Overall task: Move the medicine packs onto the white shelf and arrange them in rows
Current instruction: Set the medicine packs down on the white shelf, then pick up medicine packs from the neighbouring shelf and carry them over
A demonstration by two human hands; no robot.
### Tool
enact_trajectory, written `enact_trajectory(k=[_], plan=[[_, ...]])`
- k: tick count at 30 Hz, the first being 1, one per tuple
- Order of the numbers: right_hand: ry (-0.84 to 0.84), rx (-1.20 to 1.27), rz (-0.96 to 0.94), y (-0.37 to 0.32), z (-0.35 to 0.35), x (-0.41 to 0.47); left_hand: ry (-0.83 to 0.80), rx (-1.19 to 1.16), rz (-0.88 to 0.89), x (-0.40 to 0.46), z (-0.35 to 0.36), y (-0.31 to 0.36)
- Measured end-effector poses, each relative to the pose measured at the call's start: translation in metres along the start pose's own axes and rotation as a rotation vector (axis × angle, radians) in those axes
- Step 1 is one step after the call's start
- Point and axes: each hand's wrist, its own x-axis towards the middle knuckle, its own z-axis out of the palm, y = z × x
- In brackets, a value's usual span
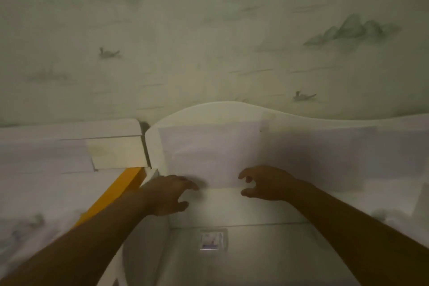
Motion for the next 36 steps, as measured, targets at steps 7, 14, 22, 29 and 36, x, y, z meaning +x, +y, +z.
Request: enact_trajectory(k=[7,14,22,29,36], plan=[[0.14,0.022,-0.08,-0.099,-0.012,0.02,0.065,-0.049,-0.121,-0.072,-0.027,-0.099],[0.227,-0.028,-0.102,-0.249,0.012,0.054,0.124,-0.176,-0.18,-0.183,-0.001,-0.222],[0.034,-0.077,-0.196,-0.367,0.054,0.081,0.021,-0.195,-0.275,-0.259,0.045,-0.318],[-0.049,-0.066,-0.238,-0.4,0.082,0.121,-0.109,-0.213,-0.301,-0.259,0.091,-0.352],[-0.161,0.074,-0.265,-0.421,0.108,0.173,-0.188,-0.219,-0.324,-0.232,0.112,-0.367]])
